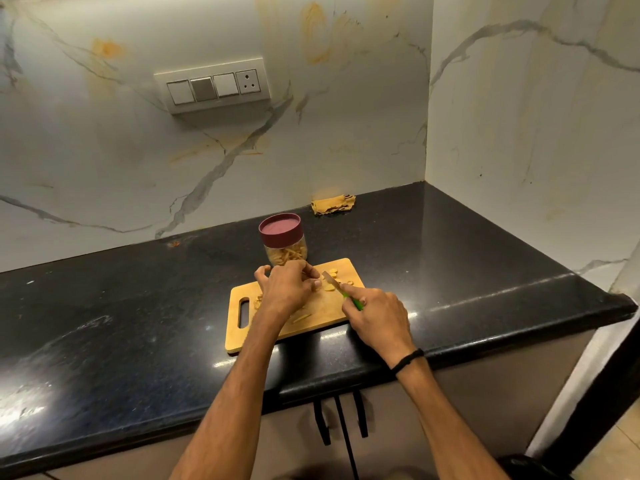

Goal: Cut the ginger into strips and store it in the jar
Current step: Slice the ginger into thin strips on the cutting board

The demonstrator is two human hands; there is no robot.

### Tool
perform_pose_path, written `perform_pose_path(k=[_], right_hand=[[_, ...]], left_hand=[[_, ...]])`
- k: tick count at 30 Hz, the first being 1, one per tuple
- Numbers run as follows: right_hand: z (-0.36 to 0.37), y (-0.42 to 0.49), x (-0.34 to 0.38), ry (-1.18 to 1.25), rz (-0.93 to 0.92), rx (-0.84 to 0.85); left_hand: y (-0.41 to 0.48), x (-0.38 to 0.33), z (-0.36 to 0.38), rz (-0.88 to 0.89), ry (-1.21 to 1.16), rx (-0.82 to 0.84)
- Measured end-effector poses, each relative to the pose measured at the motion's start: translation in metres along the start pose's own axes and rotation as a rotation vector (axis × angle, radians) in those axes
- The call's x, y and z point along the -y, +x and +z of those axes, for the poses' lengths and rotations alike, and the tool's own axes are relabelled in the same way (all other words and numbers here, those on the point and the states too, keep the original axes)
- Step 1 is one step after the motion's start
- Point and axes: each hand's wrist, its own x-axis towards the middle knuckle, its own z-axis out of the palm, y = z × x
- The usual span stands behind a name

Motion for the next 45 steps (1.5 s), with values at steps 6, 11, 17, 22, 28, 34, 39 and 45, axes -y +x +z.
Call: perform_pose_path(k=[6,11,17,22,28,34,39,45], right_hand=[[-0.001,-0.002,0.0,0.042,-0.04,0.029],[-0.001,-0.002,0.001,0.016,-0.045,0.038],[0.0,-0.003,0.002,0.007,-0.039,0.048],[0.0,-0.003,0.003,0.005,-0.031,0.042],[0.003,-0.004,0.009,0.052,0.014,0.019],[0.009,-0.011,0.021,0.026,0.03,-0.017],[0.013,-0.016,0.033,-0.033,0.009,-0.009],[0.018,-0.015,0.035,-0.095,0.015,-0.005]], left_hand=[[0.0,0.002,0.0,-0.038,0.21,-0.038],[-0.001,0.006,-0.009,-0.057,0.238,-0.056],[0.001,0.004,-0.009,-0.089,0.152,0.011],[0.001,0.004,-0.001,-0.085,0.186,-0.028],[0.002,0.011,-0.004,-0.095,0.168,0.002],[0.001,0.014,-0.004,-0.075,0.172,-0.002],[0.001,0.015,-0.001,-0.081,0.184,-0.024],[0.001,0.014,0.0,-0.088,0.191,-0.021]])
